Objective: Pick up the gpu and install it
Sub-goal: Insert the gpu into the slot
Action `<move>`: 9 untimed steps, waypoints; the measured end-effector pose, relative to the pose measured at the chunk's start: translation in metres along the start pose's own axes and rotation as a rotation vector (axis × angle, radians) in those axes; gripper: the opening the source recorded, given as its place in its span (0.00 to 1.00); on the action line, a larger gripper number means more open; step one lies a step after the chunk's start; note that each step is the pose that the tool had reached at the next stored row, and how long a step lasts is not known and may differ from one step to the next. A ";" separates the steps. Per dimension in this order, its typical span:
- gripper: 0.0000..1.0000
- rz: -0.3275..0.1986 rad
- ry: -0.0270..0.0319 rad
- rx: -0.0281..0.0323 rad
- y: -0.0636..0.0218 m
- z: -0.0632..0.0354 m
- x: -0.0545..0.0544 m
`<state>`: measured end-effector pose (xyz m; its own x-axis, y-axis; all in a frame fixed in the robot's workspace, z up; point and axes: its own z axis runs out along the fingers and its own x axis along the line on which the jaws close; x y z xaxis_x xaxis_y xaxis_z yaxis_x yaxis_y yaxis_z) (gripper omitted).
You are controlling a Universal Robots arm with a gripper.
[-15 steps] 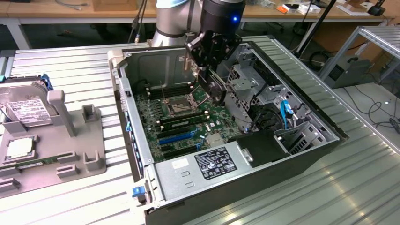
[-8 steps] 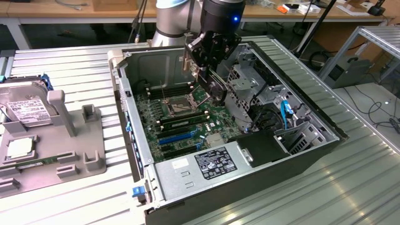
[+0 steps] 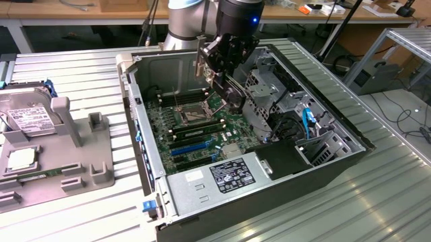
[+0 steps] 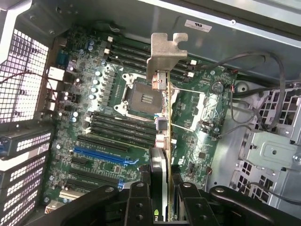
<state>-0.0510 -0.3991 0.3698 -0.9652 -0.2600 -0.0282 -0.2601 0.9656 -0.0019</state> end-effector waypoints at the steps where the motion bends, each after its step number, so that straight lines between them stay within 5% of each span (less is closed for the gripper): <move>1: 0.27 -0.009 0.0000 -0.0002 0.0000 0.0000 0.000; 9: 0.27 -0.062 -0.0001 -0.0017 0.0000 0.0000 0.000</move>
<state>-0.0510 -0.3991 0.3698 -0.9472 -0.3193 -0.0281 -0.3194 0.9476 -0.0019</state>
